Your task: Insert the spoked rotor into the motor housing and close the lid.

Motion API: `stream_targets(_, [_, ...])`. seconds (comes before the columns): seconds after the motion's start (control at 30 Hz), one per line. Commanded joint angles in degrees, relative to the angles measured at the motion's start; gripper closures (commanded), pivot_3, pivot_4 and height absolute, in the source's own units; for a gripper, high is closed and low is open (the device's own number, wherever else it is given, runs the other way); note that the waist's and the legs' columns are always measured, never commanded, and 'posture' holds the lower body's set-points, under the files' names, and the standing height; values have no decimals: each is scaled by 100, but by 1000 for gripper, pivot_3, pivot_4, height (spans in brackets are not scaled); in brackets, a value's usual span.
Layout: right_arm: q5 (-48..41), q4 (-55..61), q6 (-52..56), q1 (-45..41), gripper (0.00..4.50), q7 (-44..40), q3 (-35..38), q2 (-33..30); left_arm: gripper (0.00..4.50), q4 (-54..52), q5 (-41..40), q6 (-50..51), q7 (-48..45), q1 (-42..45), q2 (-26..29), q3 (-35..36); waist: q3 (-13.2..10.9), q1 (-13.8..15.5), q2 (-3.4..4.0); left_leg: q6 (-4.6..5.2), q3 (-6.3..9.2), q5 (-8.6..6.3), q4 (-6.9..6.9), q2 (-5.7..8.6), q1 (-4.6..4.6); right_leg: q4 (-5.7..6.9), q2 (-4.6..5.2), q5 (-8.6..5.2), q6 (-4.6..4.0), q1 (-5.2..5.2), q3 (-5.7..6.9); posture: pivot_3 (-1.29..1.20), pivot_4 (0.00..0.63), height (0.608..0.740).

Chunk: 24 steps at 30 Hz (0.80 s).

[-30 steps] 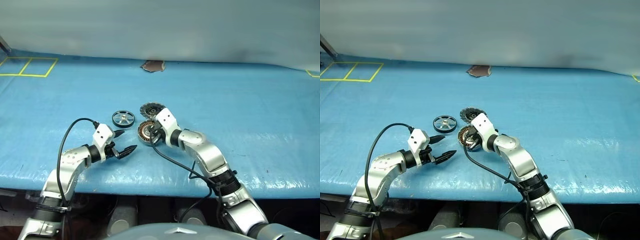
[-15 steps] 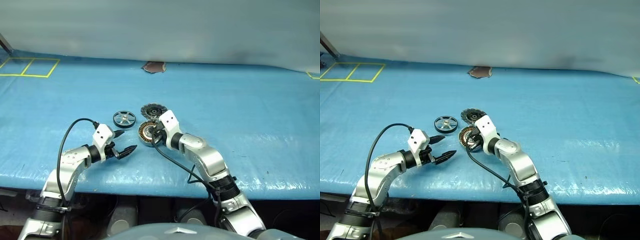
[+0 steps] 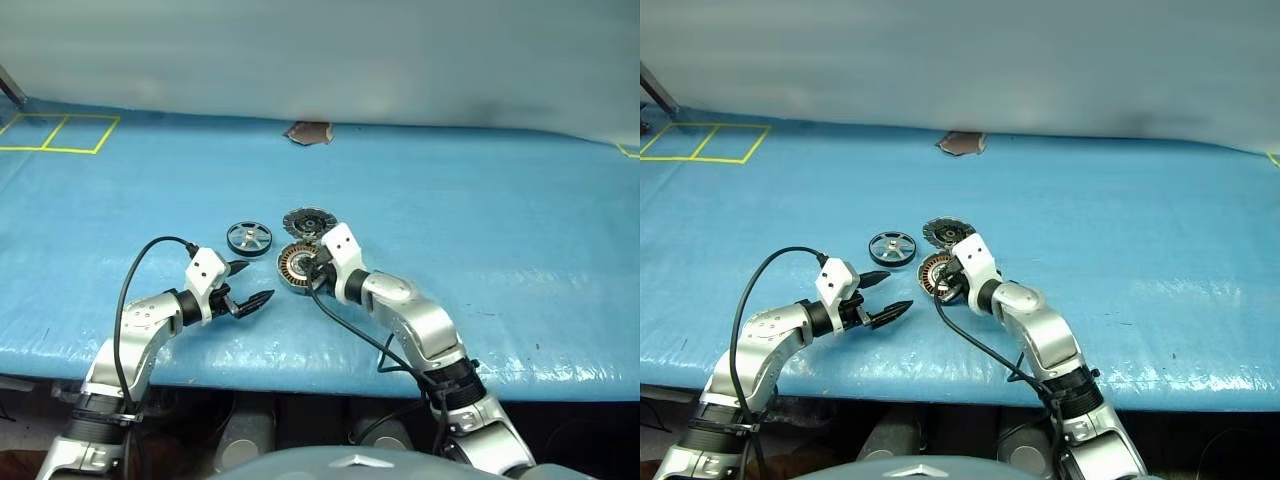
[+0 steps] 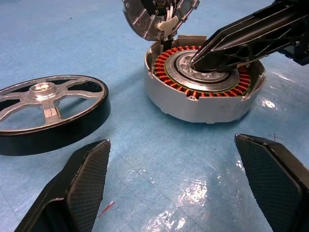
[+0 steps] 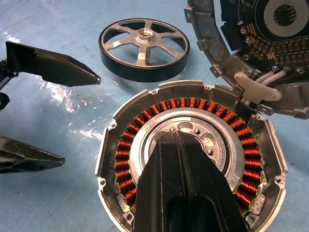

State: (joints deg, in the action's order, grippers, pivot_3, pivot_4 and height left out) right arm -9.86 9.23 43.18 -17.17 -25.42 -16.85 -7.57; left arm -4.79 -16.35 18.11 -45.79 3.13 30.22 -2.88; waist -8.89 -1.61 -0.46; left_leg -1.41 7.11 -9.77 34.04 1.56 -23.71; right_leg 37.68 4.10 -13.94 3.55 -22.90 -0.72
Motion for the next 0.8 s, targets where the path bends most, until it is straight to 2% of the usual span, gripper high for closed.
stream_targets(0.03, [-128,330,192,-5,4481,4,141,-59,0,-130,-36,-93,5,33,-18,80,-5,-2,-1,0,-1,0,-1,1,0,0,-1,0,0,-1,0,0,150,740])
stream_targets(0.33, [-255,712,299,-140,4481,101,365,-140,0,-117,-25,-90,-11,31,-23,79,-22,-36,2,0,-4,0,-6,0,-8,1,-6,-1,-2,-13,0,0,150,740])
stream_targets(0.63, [-192,581,269,-170,4481,127,178,-104,0,-117,-24,-67,4,39,-31,78,-25,-47,3,-1,-5,0,-6,-1,-8,1,-7,-1,-2,-14,0,0,150,740])
stream_targets(0.8, [-151,659,21,-130,4481,-3,86,-275,0,-96,-155,206,382,98,-193,298,-25,-45,2,-1,-5,0,-6,-1,-8,1,-7,-1,-2,-13,0,0,150,740])
